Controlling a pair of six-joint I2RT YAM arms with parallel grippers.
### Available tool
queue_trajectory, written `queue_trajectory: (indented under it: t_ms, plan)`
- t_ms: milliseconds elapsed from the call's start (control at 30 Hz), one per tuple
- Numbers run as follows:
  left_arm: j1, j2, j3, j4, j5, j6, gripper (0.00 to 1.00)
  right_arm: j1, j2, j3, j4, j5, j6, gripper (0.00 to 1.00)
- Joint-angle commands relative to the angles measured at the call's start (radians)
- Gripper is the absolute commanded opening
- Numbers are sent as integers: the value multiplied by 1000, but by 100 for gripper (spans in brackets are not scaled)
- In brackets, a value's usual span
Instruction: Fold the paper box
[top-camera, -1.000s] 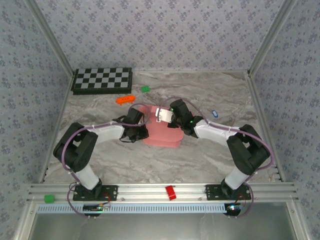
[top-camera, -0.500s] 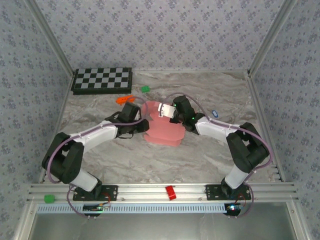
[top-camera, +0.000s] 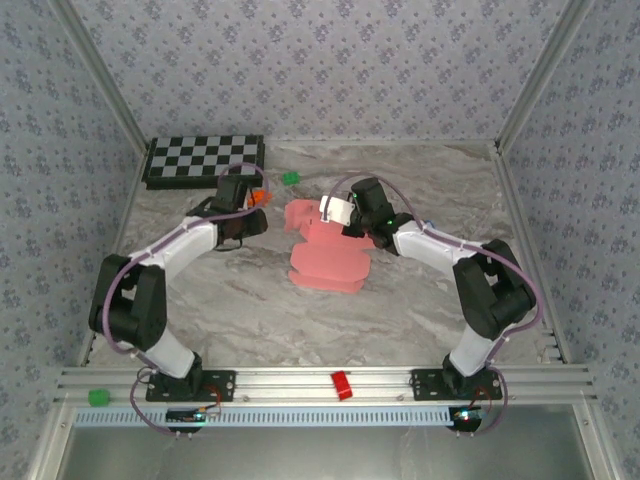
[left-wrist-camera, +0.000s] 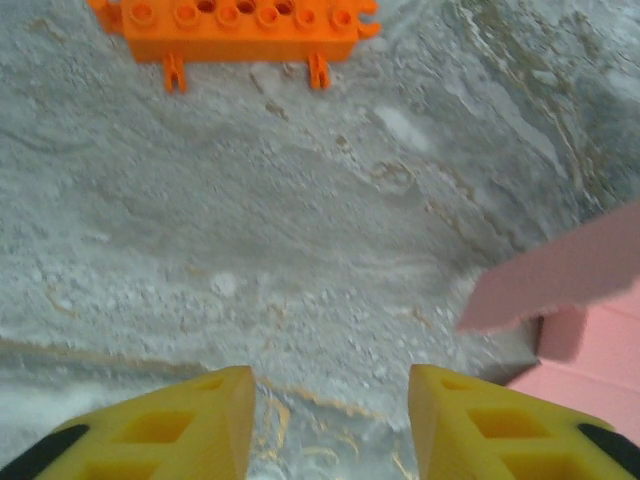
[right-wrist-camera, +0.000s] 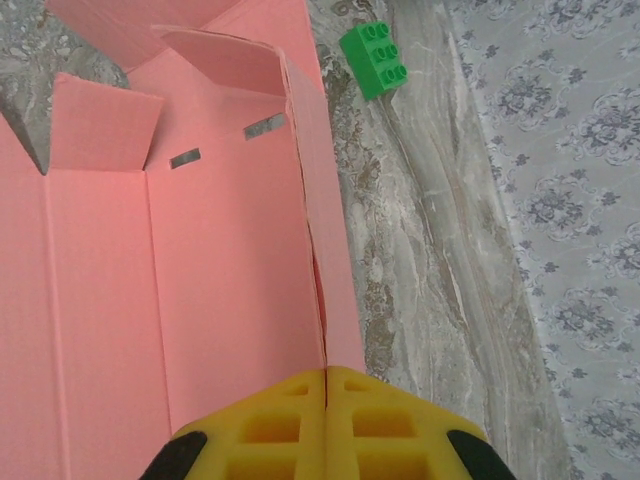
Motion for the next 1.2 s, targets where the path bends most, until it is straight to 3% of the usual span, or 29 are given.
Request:
queue_trajectory:
  t_ms: [0, 133, 300, 500, 1167]
  plan:
    - [11, 65, 81, -18, 14, 63, 50, -4, 11, 34, -51, -38, -13, 0]
    - [13, 151, 164, -26, 63, 118, 61, -5, 13, 42, -68, -46, -14, 0]
    - [13, 247, 248, -68, 90, 165, 64, -6, 14, 44, -81, -53, -8, 0]
    - [13, 309, 284, -95, 150, 193, 65, -6, 22, 46, -77, -51, -8, 0]
    - [13, 297, 210, 25, 448, 339, 64, -3, 50, 61, -82, -40, 7, 0]
